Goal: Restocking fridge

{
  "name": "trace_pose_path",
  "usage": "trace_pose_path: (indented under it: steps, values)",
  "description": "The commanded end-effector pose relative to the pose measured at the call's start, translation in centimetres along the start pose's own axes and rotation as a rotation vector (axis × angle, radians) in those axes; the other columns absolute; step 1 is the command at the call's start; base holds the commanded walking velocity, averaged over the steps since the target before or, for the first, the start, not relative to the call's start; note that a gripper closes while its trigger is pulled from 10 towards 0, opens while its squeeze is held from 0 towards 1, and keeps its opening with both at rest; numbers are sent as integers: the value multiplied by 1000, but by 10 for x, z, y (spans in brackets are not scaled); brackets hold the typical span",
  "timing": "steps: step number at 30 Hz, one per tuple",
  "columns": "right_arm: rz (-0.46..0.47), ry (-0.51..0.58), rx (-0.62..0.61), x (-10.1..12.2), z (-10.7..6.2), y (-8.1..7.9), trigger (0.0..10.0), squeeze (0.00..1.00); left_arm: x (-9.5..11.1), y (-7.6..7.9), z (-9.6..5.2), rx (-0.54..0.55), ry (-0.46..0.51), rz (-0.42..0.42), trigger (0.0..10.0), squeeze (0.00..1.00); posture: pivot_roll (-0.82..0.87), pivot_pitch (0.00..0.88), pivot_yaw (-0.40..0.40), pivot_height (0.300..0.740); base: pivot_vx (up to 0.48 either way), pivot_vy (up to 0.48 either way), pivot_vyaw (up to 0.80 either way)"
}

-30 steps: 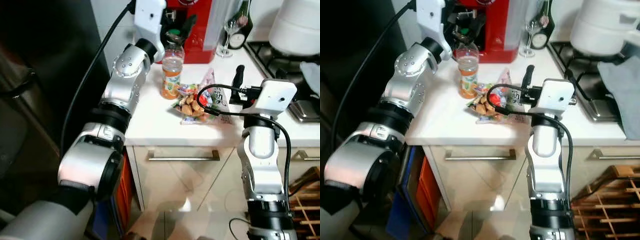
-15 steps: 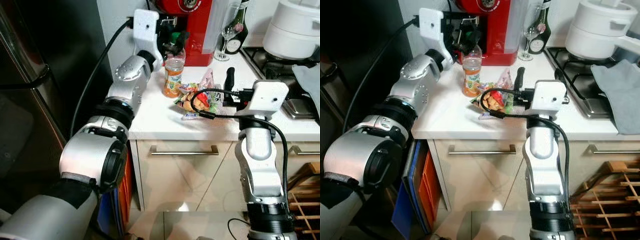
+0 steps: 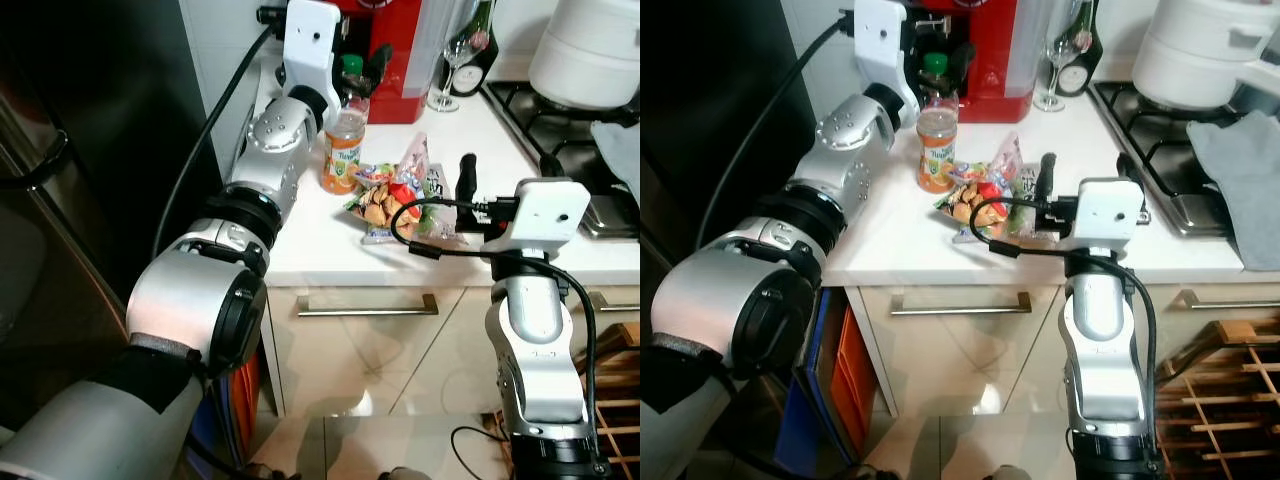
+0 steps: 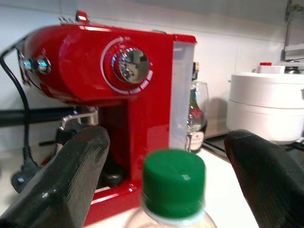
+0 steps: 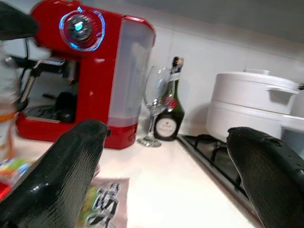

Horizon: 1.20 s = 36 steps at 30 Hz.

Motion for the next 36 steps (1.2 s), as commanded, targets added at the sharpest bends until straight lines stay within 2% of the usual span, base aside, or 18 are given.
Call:
trace_pose_path:
  steps: [1,2,5,8,9,15,24,29,32,34,36]
  values:
    - [2,10,7,5,-1,0,10000,133,2,4,2,-7,-6,9,10000,0,-220,0,1,740,0,0,0]
    - [-6,-6,16,5,-6,1,10000,137,-11,6,1,6,-61,8,10000,0,-231,0,-3,740,0,0,0]
    - [-13,-24,23,5,-12,3,10000,137,-27,0,-4,58,-124,-7,10000,0,-231,0,-14,740,0,0,0]
    - [-15,-33,26,4,-13,4,10000,137,-32,-1,-6,67,-141,-21,10000,0,-229,0,-16,740,0,0,0]
    - [-18,-44,35,3,-12,3,10000,137,-37,2,-7,52,-159,-38,0,0,-221,0,-24,740,0,0,0]
    - [-15,-60,51,1,-10,1,10000,133,-51,-3,-13,70,-226,-42,0,0,-197,0,-32,740,0,0,0]
    - [15,-86,85,-5,-9,-11,10000,137,-54,-6,-15,63,-243,-18,0,0,-128,0,-47,740,0,0,0]
    - [27,-92,102,-10,-4,-17,10000,137,-58,-2,-16,31,-261,5,0,0,-99,0,-52,740,0,0,0]
    - [52,-102,111,-17,4,-23,10000,137,-61,8,-16,-24,-268,27,0,0,-79,0,-44,740,0,0,0]
    - [61,-113,117,-24,8,-27,10000,137,-60,12,-15,-40,-261,19,0,0,-76,0,-37,740,0,0,0]
    - [93,-145,99,-32,12,-27,10000,137,-51,14,-12,-52,-212,13,0,0,-68,0,-21,740,0,0,0]
Point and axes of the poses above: a point about 5 cm out from each wrist's last joint towards the gripper, its own z axis pointing out of the wrist towards the gripper, its own x axis along the axis of the wrist's last joint, y = z × x, the point moved 3 cm from there along z, pointing out of the wrist towards the gripper, and after that the axes turned 5 degrees about -z, right-handed, at the moved point
